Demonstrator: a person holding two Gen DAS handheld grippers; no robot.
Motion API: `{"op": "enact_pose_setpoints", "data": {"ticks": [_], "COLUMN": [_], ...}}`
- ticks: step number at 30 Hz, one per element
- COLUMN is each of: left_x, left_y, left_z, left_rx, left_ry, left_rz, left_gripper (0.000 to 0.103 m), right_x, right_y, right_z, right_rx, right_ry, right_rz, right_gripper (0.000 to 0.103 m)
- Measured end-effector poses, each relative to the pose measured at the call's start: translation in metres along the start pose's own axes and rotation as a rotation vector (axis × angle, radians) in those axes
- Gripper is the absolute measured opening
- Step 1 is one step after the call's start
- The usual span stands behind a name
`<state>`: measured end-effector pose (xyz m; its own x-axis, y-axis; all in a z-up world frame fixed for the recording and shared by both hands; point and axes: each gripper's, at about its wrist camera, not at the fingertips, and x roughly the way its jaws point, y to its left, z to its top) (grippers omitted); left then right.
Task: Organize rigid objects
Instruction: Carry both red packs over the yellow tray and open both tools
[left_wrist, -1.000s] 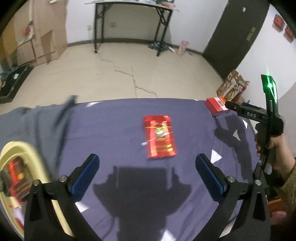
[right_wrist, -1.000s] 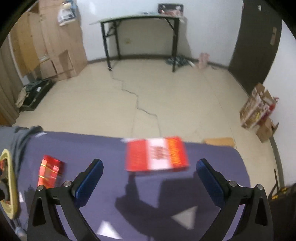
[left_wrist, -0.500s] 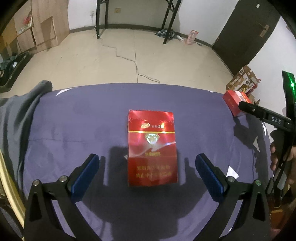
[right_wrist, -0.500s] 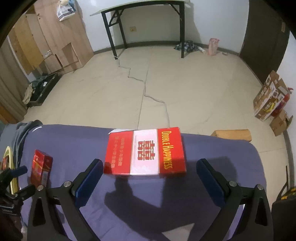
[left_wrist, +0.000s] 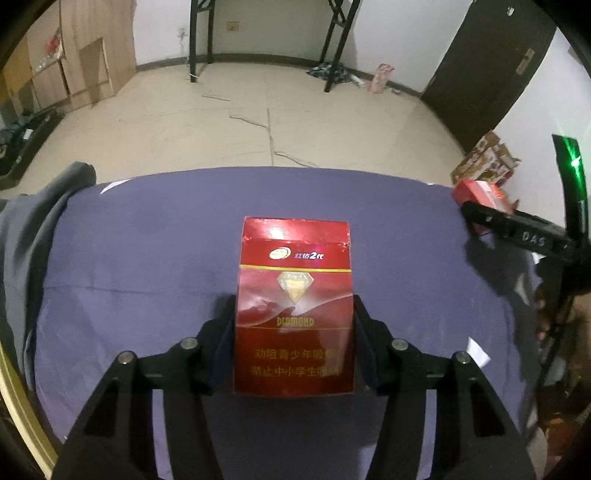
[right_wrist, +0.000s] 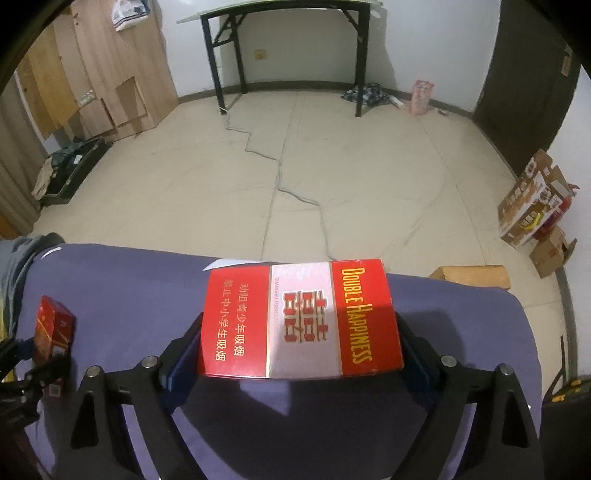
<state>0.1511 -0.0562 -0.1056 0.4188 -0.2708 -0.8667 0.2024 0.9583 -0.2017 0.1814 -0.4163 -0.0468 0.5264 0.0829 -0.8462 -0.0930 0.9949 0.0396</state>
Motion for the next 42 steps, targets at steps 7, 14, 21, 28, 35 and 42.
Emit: {"op": "enact_pose_setpoints", "data": {"ticks": [7,14,21,28,35,42], "left_x": [-0.104,-0.241,-0.26,-0.225,-0.217,-0.215], "left_y": [0.04,0.16,0.287,0.342,0.364,0.371], "left_z": [-0.014,-0.084,-0.163,-0.176,-0.177,-0.18], "left_rx": [-0.019,-0.154,-0.324,-0.38,-0.403,-0.408], "left_ry": [-0.118,-0.219,-0.091,0.002,0.007,-0.023], "left_rz": [-0.059,0.08,0.247,0.24,0.209,0.174], "left_gripper": [0.057,0.058,0.058,0.058,0.058,0.083], "right_x": [-0.056,-0.115,-0.129,-0.098,-0.084,-0.068], "right_y": [0.076,0.254,0.423,0.526,0.573,0.6], "right_z": [-0.014,-0.047,-0.103,-0.11,-0.111,-0.118], "right_rx": [-0.216,-0.527,-0.811,-0.998,-1.059,-1.09], "right_ry": [-0.157,-0.222,-0.103,-0.069,-0.056,-0.019], "right_rz": [0.119,0.414,0.571,0.454,0.404,0.394], "right_gripper": [0.09,0.09,0.09,0.09,0.09,0.092]}}
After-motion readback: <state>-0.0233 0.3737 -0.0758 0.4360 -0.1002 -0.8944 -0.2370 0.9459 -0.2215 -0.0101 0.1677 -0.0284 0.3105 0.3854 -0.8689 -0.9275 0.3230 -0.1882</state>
